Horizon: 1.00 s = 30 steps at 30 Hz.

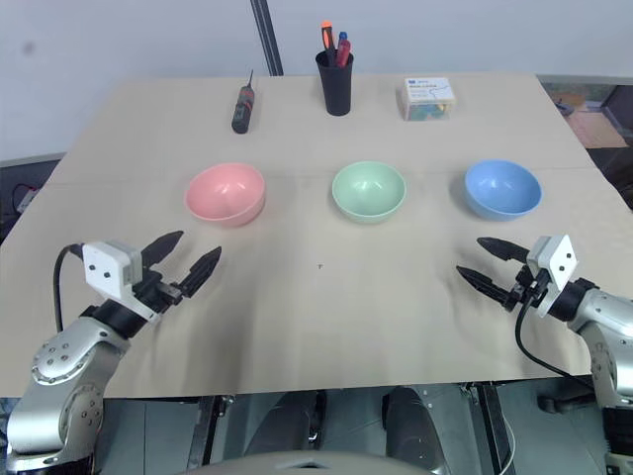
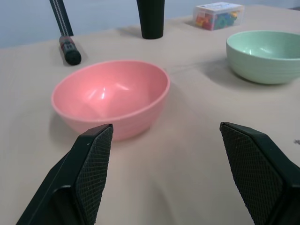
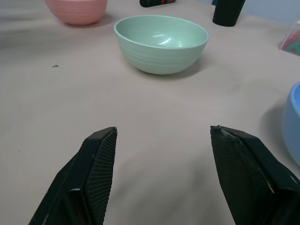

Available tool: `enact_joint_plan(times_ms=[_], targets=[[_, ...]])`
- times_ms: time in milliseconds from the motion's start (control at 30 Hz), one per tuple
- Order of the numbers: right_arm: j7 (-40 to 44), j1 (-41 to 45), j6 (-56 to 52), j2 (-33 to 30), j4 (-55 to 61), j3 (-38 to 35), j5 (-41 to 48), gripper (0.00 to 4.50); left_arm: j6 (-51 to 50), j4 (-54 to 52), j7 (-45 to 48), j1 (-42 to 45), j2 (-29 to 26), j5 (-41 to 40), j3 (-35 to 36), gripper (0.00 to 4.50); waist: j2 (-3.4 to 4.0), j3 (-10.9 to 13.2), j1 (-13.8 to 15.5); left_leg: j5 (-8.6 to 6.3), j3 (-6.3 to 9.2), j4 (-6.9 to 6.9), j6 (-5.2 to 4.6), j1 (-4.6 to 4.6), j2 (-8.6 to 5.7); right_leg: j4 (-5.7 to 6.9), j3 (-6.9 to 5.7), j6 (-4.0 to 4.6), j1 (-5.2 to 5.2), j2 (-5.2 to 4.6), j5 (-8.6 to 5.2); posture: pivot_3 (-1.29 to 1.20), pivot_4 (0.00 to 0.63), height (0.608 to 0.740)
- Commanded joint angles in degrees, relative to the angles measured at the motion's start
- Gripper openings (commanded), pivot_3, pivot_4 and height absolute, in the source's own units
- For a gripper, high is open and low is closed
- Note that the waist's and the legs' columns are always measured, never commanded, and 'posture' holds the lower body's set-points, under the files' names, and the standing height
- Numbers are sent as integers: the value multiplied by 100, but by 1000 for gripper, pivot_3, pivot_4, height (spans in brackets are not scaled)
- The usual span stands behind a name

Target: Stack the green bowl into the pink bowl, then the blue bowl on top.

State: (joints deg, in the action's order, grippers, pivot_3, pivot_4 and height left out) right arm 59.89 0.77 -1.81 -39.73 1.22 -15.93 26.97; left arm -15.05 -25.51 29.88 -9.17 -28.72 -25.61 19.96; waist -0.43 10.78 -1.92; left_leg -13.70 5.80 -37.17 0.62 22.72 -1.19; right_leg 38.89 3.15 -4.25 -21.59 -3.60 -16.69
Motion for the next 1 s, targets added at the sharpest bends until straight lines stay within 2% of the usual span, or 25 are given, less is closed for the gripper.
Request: enact_joint_plan(times_ms=[33,267,567,1000], targets=[[-11,71,116,11,136,-74,46,3335,-26,8,11,135,-92,18,7,3855,0,0,-2,0,-1,0,0,0,0,0,1,0,0,0,0,0,150,740],[-24,42,-241,74,778,-31,422,3335,-144,232,-97,494,-230,339,-171,3855,0,0,0,0,0,1,0,0,0,0,0,0,0,0,0,0,150,740],[-417,257,-799,190,1975,310,708,3335,-451,1147,-435,1979,-686,1470,-981,3855,-2,-1,13,0,16,-2,0,6,-15,0,-10,-1,0,2,0,0,150,740],[-674,386,-923,180,2189,383,654,3335,-466,2650,35,3215,-781,2104,-1821,3855,-2,0,-5,1,19,1,1,11,-17,2,-12,0,-7,1,0,0,150,740]])
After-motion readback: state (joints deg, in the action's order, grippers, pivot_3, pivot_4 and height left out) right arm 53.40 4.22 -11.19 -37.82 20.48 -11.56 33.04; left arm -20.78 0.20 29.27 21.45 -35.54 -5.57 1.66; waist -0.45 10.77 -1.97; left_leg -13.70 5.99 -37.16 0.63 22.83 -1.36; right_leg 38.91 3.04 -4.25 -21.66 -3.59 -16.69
